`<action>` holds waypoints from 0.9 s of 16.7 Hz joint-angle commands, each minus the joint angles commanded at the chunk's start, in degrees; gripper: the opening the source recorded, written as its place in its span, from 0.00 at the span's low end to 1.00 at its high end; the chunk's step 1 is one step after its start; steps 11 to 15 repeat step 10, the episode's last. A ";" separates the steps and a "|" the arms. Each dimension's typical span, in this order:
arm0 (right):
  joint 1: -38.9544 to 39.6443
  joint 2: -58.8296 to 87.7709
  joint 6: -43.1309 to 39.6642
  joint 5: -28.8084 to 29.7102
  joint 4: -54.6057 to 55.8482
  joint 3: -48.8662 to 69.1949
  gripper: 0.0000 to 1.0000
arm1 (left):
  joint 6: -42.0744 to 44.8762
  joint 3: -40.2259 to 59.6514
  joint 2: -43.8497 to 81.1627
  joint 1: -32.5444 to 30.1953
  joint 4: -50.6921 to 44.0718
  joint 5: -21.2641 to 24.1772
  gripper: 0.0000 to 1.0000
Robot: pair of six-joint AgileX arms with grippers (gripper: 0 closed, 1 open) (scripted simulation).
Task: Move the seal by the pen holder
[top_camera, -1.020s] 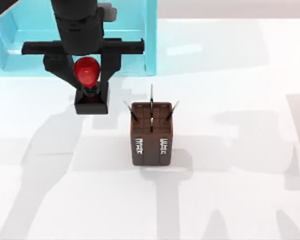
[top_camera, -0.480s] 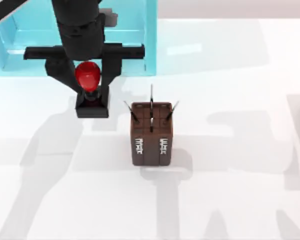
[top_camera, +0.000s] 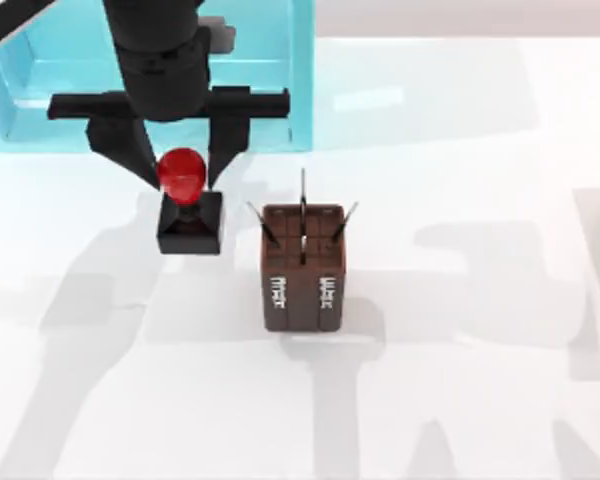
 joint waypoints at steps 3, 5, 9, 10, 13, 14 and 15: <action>0.00 0.00 0.00 0.00 0.00 0.00 1.00 | 0.00 0.00 0.00 0.00 0.00 0.00 0.90; 0.00 0.00 0.00 0.00 0.00 0.00 1.00 | 0.00 0.00 0.00 0.00 0.00 0.00 1.00; 0.00 0.00 0.00 0.00 0.00 0.00 1.00 | 0.00 0.00 0.00 0.00 0.00 0.00 1.00; 0.00 0.00 0.00 0.00 0.00 0.00 1.00 | 0.00 0.00 0.00 0.00 0.00 0.00 1.00; 0.00 0.00 0.00 0.00 0.00 0.00 1.00 | 0.00 0.00 0.00 0.00 0.00 0.00 1.00; 0.00 0.00 0.00 0.00 0.00 0.00 1.00 | 0.00 0.00 0.00 0.00 0.00 0.00 1.00; 0.00 0.00 0.00 0.00 0.00 0.00 1.00 | 0.00 0.00 0.00 0.00 0.00 0.00 1.00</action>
